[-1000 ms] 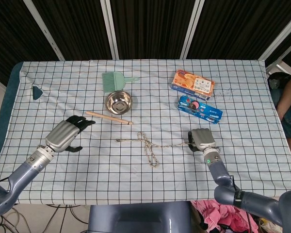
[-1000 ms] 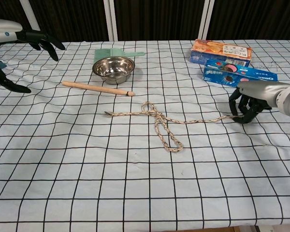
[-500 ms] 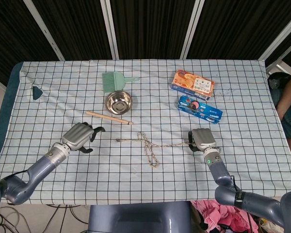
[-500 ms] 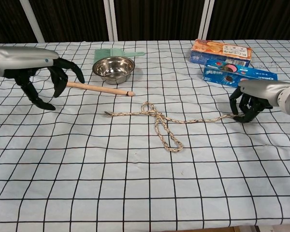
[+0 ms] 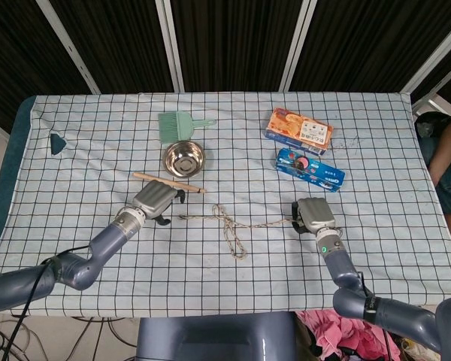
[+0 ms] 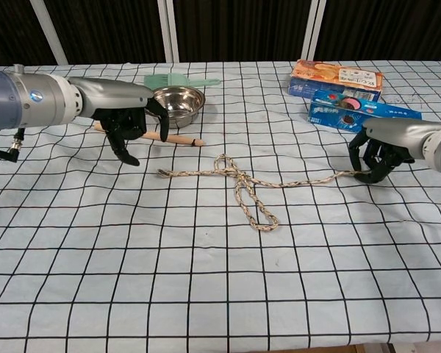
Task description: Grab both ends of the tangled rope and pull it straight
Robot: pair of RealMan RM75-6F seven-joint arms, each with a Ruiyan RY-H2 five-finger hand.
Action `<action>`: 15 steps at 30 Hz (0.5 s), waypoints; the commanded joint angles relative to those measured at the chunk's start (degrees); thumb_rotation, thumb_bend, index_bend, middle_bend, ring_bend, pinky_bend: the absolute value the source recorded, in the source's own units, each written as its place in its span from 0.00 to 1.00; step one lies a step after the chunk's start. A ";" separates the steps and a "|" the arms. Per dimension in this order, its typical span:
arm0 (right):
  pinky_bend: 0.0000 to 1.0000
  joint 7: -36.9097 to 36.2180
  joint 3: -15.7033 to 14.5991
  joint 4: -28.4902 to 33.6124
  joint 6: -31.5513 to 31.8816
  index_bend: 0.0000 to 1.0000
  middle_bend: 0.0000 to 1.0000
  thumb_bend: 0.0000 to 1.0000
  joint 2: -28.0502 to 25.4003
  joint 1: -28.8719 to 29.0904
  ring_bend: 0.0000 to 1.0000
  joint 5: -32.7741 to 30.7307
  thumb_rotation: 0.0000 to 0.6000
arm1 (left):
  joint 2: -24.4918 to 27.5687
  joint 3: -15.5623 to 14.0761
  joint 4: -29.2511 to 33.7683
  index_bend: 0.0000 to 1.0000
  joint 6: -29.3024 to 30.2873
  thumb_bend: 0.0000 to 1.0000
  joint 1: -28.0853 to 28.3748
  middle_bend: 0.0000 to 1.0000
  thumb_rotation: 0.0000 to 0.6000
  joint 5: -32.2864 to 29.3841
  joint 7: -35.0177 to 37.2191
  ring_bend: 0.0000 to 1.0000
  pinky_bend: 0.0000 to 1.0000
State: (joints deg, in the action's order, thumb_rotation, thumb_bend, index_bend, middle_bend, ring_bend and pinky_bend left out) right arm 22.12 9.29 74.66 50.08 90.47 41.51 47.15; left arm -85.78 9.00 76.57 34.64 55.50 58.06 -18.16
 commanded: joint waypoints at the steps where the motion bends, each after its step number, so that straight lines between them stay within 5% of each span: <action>1: 0.87 -0.23 0.12 0.06 0.09 0.64 0.81 0.41 0.02 -0.05 0.96 0.20 1.00 | -2.49 -0.37 -2.62 0.39 -2.51 0.19 2.85 0.88 1.00 -4.81 -2.98 0.75 0.60; 15: 0.87 -1.55 0.29 -0.34 0.11 0.64 0.81 0.42 -0.03 -0.66 0.96 1.34 1.00 | -5.79 -4.67 -3.88 0.44 -0.43 0.25 7.64 0.95 1.00 -17.18 -9.66 0.85 0.71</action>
State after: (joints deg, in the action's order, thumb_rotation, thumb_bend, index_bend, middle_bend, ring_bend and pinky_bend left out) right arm 20.60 9.57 74.34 50.19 90.43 40.87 48.47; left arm -91.18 5.05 72.78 33.66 62.50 41.95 -27.07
